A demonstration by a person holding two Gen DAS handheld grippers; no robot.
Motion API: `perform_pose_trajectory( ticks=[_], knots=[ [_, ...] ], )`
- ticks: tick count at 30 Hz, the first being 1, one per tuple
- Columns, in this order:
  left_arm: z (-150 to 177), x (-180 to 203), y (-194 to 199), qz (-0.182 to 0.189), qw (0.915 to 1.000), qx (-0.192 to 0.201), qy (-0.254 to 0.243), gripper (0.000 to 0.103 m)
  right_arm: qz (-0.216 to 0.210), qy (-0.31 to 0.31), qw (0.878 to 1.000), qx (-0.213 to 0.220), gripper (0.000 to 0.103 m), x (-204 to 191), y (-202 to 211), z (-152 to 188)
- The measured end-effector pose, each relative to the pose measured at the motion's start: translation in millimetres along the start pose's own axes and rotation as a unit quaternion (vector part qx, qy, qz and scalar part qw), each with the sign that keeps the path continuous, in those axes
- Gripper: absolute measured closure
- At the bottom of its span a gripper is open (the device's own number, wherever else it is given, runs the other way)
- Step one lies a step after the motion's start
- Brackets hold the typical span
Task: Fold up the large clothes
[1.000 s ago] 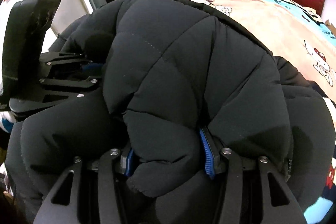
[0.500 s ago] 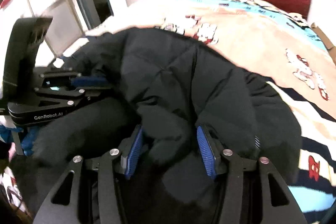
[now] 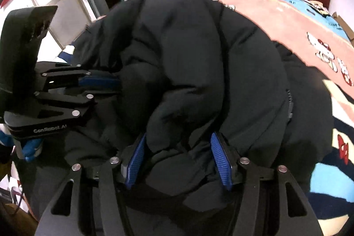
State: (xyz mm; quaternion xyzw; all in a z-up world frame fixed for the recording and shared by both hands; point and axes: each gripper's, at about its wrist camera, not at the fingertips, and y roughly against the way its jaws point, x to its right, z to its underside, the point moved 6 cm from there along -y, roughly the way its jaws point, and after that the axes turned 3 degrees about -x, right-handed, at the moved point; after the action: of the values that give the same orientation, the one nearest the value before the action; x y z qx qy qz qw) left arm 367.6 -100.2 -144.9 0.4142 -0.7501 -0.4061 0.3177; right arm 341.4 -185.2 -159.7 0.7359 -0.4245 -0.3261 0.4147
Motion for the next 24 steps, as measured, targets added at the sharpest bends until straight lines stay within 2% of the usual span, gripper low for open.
perform_pose_trajectory(
  ticks=[6,10,13,17,21,24],
  knots=[
    [6.2,-0.3,-14.5,-0.001,0.9999,-0.002,0.01,0.078,0.007,-0.007,1.0,-0.01,0.045,5.0,-22.2,4.7],
    [0.2,-3.4,13.8,0.027,0.999,0.02,0.031,0.078,0.0,-0.007,1.0,-0.011,0.045,2.6,-2.9,-2.6],
    [-15.8,-10.5,50.3,0.041,0.9965,0.065,0.033,0.078,-0.002,0.015,1.0,0.016,0.045,0.7,23.4,-21.1],
    [-52.6,-31.9,74.1,0.023,0.9941,0.1,0.035,0.078,0.012,0.037,0.997,0.067,0.044,0.6,53.8,-61.8],
    [-83.7,-55.1,61.2,-0.001,0.9939,0.103,0.039,0.078,0.029,0.013,0.995,0.095,0.044,15.5,46.9,-102.5],
    [-94.1,-60.0,35.1,-0.013,0.9955,0.089,0.032,0.078,0.023,-0.01,0.994,0.103,0.04,28.9,27.9,-124.5]
  ],
)
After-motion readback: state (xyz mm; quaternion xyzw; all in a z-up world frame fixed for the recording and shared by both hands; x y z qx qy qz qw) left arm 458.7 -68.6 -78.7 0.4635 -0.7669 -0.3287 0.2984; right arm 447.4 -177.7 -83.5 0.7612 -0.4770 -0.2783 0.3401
